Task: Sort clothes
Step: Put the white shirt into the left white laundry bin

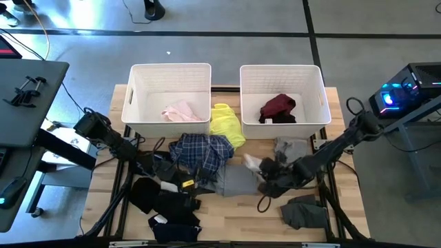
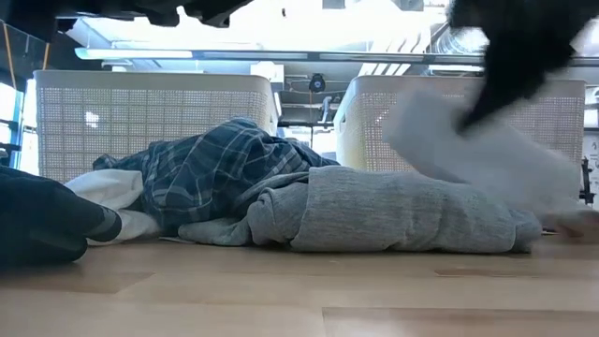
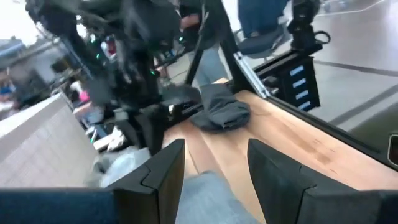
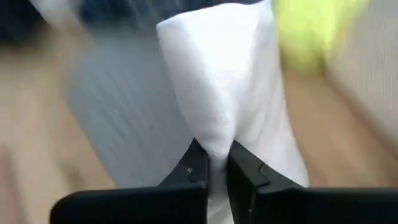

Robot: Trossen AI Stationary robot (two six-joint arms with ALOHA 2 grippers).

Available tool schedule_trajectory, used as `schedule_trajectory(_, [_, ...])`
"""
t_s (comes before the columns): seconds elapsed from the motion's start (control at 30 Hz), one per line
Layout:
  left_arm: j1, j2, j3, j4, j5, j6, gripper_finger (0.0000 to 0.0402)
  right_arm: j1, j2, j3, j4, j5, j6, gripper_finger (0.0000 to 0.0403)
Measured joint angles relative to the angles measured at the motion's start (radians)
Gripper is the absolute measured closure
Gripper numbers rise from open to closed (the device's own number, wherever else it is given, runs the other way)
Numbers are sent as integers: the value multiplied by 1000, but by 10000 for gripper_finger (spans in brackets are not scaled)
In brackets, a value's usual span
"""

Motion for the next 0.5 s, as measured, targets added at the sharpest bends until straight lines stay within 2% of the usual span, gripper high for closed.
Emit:
schedule_trajectory(0.07, [14,2,0,36,31,35,239,0,-3,34,64,73,-98,396])
schedule_trajectory(0.17, [29,5,0,98,69,95,239,-4,-1,51,218,128,-261,391])
schedule_trajectory(0.33, [62,4,39,129,149,186,228,-15,2,24,473,118,-487,391])
schedule_trajectory(0.5, [100,4,88,119,178,293,201,-20,19,23,529,113,-547,391])
